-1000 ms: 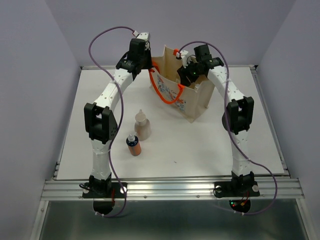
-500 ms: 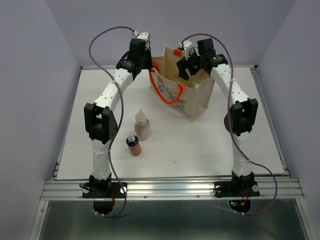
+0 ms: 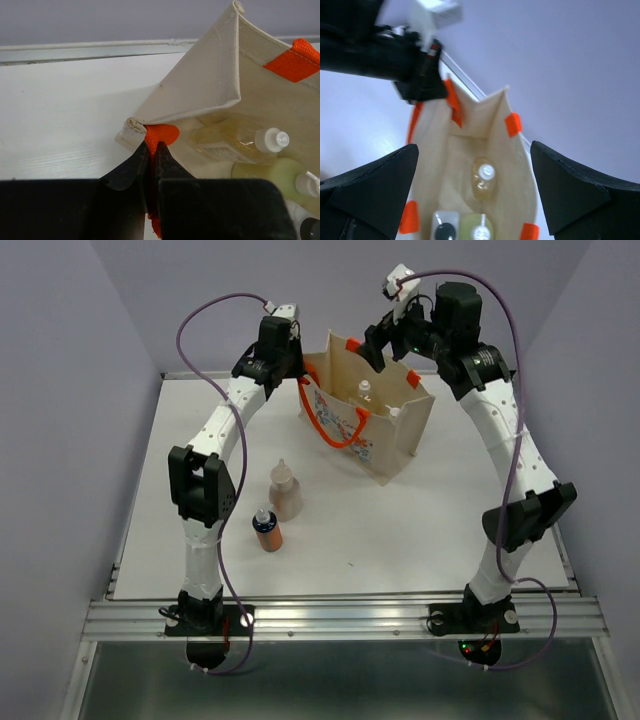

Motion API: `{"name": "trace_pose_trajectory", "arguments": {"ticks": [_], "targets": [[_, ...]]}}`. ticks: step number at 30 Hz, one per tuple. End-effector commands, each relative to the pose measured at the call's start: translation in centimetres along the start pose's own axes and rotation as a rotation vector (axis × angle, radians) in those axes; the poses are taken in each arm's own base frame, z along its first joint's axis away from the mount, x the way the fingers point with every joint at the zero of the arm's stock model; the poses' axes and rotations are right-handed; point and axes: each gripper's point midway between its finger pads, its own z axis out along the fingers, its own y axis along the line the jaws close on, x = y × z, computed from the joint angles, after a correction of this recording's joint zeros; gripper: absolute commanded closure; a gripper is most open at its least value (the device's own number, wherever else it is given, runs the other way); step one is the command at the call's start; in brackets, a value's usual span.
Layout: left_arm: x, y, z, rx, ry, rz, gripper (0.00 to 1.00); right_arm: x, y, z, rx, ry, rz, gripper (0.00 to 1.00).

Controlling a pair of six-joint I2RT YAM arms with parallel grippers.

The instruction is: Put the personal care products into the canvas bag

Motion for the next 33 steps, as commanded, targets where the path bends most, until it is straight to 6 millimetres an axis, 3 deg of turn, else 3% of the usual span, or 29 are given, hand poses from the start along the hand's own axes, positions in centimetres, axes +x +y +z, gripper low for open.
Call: {"name": "trace_pose_trajectory", "arguments": {"ticks": [1, 3, 4, 5, 7, 11, 16, 17, 20, 23, 27, 33], "targets": [[-4.1, -1.5, -1.3, 0.039, -0.107, -0.018, 1.0, -2.4, 8.9, -0.4, -0.2, -0.068, -0.052, 0.0], [-3.9, -1.4, -1.3, 0.038, -0.102, -0.022, 1.0, -3.0, 12.5, -2.1, -0.31, -0.1, -0.113, 0.0], [-3.8, -1.4, -1.3, 0.036, -0.1, -0.025, 1.0, -1.2, 14.4, -2.0, -0.362, -0.069, -0.11, 0.0], [-3.5, -1.3, -1.2, 0.036, -0.094, -0.027, 1.0, -1.5, 16.2, -2.7, -0.408, -0.085, -0.126, 0.0], [-3.4, -1.3, -1.3, 0.032, -0.092, -0.03, 1.0, 0.2, 18.6, -2.5, -0.47, -0.054, -0.089, 0.0], [-3.3, -1.1, -1.4, 0.024, -0.088, -0.033, 1.0, 2.2, 20.4, -0.9, -0.45, -0.013, -0.053, 0.0], [-3.5, -1.1, -1.7, 0.023, -0.09, -0.029, 1.0, 7.8, 24.6, 1.3, -0.515, 0.112, -0.09, 0.0], [-3.6, -1.2, -1.8, 0.023, -0.09, -0.026, 1.0, 9.4, 25.5, 1.2, -0.547, 0.142, -0.116, 0.0], [-3.7, -0.6, -1.8, -0.011, -0.093, -0.024, 1.0, 10.8, 28.2, 1.0, -0.642, 0.14, -0.179, 0.0], [-3.6, -0.4, -1.8, -0.018, -0.088, -0.018, 1.0, 11.6, 28.8, 1.3, -0.677, 0.14, -0.188, 0.0], [-3.8, -0.4, -1.9, -0.017, -0.091, -0.015, 1.0, 14.0, 29.3, 3.1, -0.685, 0.199, -0.162, 0.0], [-4.0, -0.2, -2.0, -0.031, -0.094, -0.017, 1.0, 15.9, 29.8, 5.3, -0.696, 0.233, -0.153, 0.0]]}}
